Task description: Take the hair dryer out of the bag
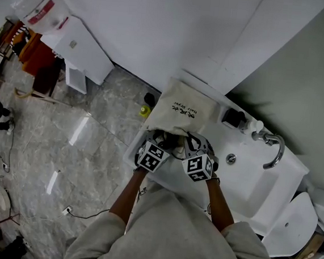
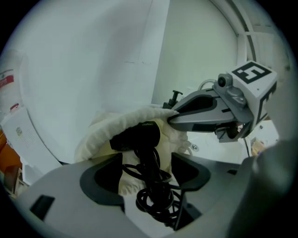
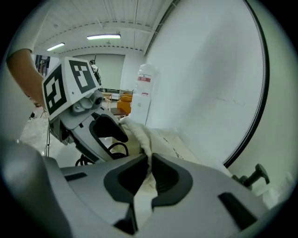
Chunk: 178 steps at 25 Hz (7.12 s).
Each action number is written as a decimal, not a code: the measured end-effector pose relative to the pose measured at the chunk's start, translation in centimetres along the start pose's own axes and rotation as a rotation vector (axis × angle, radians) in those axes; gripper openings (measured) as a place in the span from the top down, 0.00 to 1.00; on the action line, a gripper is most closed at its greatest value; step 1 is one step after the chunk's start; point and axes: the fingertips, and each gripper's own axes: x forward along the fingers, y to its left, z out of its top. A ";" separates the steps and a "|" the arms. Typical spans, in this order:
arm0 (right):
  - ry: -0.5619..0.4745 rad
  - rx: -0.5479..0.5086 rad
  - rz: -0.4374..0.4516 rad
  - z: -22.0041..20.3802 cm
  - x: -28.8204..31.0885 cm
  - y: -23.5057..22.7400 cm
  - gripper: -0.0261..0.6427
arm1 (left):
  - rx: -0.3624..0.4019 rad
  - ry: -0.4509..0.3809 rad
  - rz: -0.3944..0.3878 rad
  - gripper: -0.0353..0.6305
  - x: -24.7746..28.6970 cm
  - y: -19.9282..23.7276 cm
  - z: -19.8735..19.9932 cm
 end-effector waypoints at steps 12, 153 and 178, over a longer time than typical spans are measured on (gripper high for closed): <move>-0.017 0.033 0.004 0.5 -0.7 -0.3 0.92 | -0.031 0.044 0.006 0.48 1.6 -0.4 1.8; 0.032 0.103 0.076 -2.2 -0.8 -0.5 0.94 | -0.021 0.085 0.027 0.66 -2.9 -5.4 -4.2; -0.028 0.117 0.144 -3.1 -1.9 1.5 0.79 | -0.176 -0.305 0.311 0.68 -13.7 -5.7 -0.8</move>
